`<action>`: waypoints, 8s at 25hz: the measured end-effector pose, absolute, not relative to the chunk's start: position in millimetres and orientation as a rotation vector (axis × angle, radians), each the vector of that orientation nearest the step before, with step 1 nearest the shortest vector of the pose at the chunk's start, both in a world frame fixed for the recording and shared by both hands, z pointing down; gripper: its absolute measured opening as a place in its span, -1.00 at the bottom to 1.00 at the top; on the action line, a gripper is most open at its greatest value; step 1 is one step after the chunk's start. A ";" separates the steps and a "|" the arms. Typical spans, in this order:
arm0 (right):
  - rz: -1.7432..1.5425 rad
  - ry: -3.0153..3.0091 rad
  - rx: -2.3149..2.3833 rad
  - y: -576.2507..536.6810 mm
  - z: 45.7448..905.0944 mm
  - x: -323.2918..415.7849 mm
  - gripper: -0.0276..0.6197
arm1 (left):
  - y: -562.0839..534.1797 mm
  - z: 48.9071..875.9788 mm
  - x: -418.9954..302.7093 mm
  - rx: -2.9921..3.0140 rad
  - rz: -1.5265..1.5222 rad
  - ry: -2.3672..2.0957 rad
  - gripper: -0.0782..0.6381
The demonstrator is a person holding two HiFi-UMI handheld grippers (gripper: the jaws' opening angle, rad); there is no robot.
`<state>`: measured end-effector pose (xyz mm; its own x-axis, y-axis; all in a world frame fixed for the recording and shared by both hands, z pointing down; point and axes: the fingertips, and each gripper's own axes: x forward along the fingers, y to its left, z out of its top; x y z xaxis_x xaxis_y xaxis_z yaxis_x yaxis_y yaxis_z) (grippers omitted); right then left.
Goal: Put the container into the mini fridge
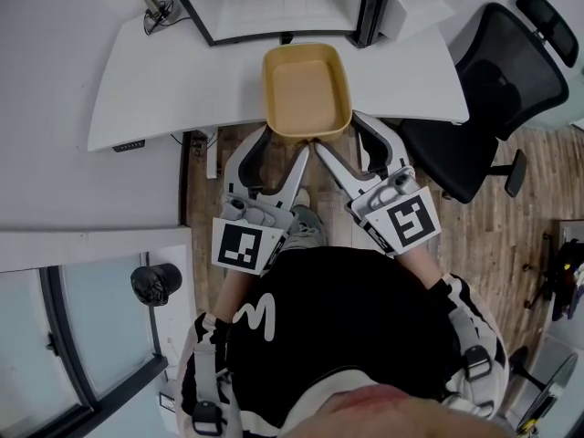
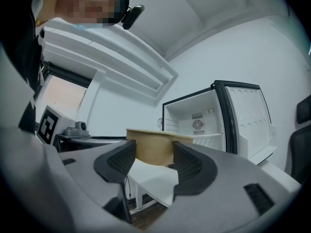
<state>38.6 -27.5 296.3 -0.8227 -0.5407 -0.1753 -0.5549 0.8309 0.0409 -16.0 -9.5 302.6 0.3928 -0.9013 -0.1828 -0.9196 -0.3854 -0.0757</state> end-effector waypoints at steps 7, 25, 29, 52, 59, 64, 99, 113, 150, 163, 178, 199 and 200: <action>0.140 2.886 -0.891 -52.9 300.7 30.7 -0.14 | -32.8 297.1 -24.5 -2.483 0.196 1.620 -0.17; 0.150 2.886 -0.942 -108.6 289.2 9.6 -0.14 | -90.3 283.0 -46.5 -2.503 0.199 1.572 -0.17; 0.154 2.874 -0.936 -119.9 284.9 1.3 -0.14 | -102.2 283.6 -55.2 -2.502 0.201 1.572 -0.17; 0.159 2.837 -1.005 -182.5 276.7 -27.9 -0.14 | -167.7 277.3 -85.0 -2.550 0.196 1.516 -0.18; 0.172 2.825 -1.029 -199.0 272.7 -36.4 -0.14 | -184.8 271.0 -95.1 -2.549 0.212 1.494 -0.18; 0.194 2.806 -1.039 -208.5 264.4 -40.1 -0.14 | -195.3 264.9 -97.9 -2.565 0.210 1.463 -0.18; 0.211 2.723 -1.081 -261.7 240.9 -57.5 -0.14 | -251.0 242.3 -118.9 -2.612 0.295 1.436 -0.18; 0.164 2.716 -1.015 -290.5 241.6 -56.8 -0.14 | -275.9 236.9 -119.8 -2.568 0.275 1.459 -0.20; 0.109 2.739 -0.998 -343.4 249.4 -58.8 -0.14 | -326.7 242.9 -122.7 -2.567 0.307 1.522 -0.21; 0.094 2.756 -0.992 -355.4 247.8 -64.4 -0.14 | -338.1 242.3 -128.3 -2.572 0.310 1.534 -0.21; 0.064 2.743 -0.992 -366.5 244.9 -65.0 -0.14 | -349.0 238.3 -129.8 -2.576 0.317 1.532 -0.22; 0.037 2.769 -1.032 -385.6 248.4 -70.6 -0.14 | -368.3 241.8 -135.4 -2.596 0.335 1.558 -0.22; 0.033 2.772 -1.033 -386.8 248.9 -71.4 -0.14 | -369.4 242.1 -136.1 -2.597 0.335 1.561 -0.22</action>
